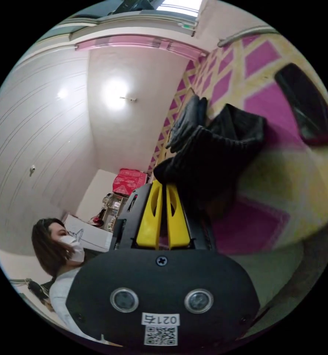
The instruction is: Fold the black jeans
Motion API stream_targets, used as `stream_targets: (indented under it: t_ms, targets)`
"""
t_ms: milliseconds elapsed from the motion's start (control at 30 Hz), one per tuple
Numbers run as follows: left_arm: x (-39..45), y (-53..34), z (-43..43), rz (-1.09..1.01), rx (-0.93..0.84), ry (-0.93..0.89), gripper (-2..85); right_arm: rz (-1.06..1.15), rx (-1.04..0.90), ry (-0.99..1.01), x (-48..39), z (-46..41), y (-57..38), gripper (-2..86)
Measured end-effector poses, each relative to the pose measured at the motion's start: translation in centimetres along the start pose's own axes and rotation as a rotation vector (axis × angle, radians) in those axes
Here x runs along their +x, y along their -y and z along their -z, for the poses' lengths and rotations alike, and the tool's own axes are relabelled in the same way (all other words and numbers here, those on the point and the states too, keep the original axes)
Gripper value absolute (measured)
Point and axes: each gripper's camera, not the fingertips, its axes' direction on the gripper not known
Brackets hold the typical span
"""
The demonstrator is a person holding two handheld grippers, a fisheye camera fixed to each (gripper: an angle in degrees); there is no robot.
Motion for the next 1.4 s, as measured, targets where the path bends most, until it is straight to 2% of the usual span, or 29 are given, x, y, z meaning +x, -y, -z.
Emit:
stream_targets:
  t_ms: [200,300,333,400,500,600,767,967,1067,1133,1167,1233,1267,1300,1400]
  targets:
    - [1.4,9.9,-9.2,-0.004,-0.098,0.104,-0.8,0.037,-0.028,-0.084,1.1,-8.7,11.9,1.9]
    - [-0.8,12.1,-16.1,0.029,-0.221,0.193,-0.4,0.008,-0.073,-0.223,5.5,-14.0,15.9,6.3]
    - [-1.8,12.1,-18.3,0.026,-0.273,0.211,-0.2,-0.005,-0.091,-0.323,7.3,-15.5,16.6,7.4]
    - [-3.0,11.4,-19.1,0.054,-0.285,0.224,0.0,-0.011,-0.074,-0.415,9.0,-16.1,16.3,7.7]
    - [-2.8,9.7,-15.7,0.025,-0.135,0.177,-0.2,0.093,-0.087,-0.415,8.5,-15.9,13.7,7.1]
    - [-2.4,7.5,-11.3,-0.021,0.009,0.190,-0.6,0.279,-0.230,-0.453,6.2,-17.9,9.3,6.3]
    - [-0.6,5.3,-12.2,-0.139,-0.110,0.240,1.5,0.627,-0.541,-0.387,1.8,-25.8,-1.5,5.6]
    - [0.8,3.5,-13.9,-0.232,-0.028,0.397,6.0,0.870,-0.774,-0.290,0.5,-32.2,-12.1,5.9]
    - [0.9,4.0,-16.8,-0.335,-0.112,0.619,4.2,0.915,-0.836,-0.266,1.3,-33.7,-15.6,5.9]
    - [-1.8,5.5,-17.4,-0.134,-0.142,0.890,0.3,0.908,-0.859,-0.263,2.3,-34.2,-16.8,5.9]
    - [-2.2,5.7,-16.9,-0.099,-0.116,0.887,0.0,0.893,-0.863,-0.253,2.9,-34.1,-17.3,5.9]
    - [-1.3,4.8,-14.0,-0.152,0.066,0.569,-0.6,0.877,-0.867,-0.236,3.7,-33.7,-18.0,5.8]
    - [-0.9,4.5,-13.7,-0.187,0.081,0.495,-0.7,0.879,-0.859,-0.234,4.0,-33.2,-18.5,5.7]
    - [0.0,4.2,-13.9,-0.239,0.060,0.437,-0.8,0.881,-0.857,-0.234,4.2,-33.0,-18.8,5.7]
    - [0.6,3.8,-16.4,-0.276,-0.074,0.454,-0.6,0.897,-0.851,-0.257,5.3,-32.5,-19.9,5.7]
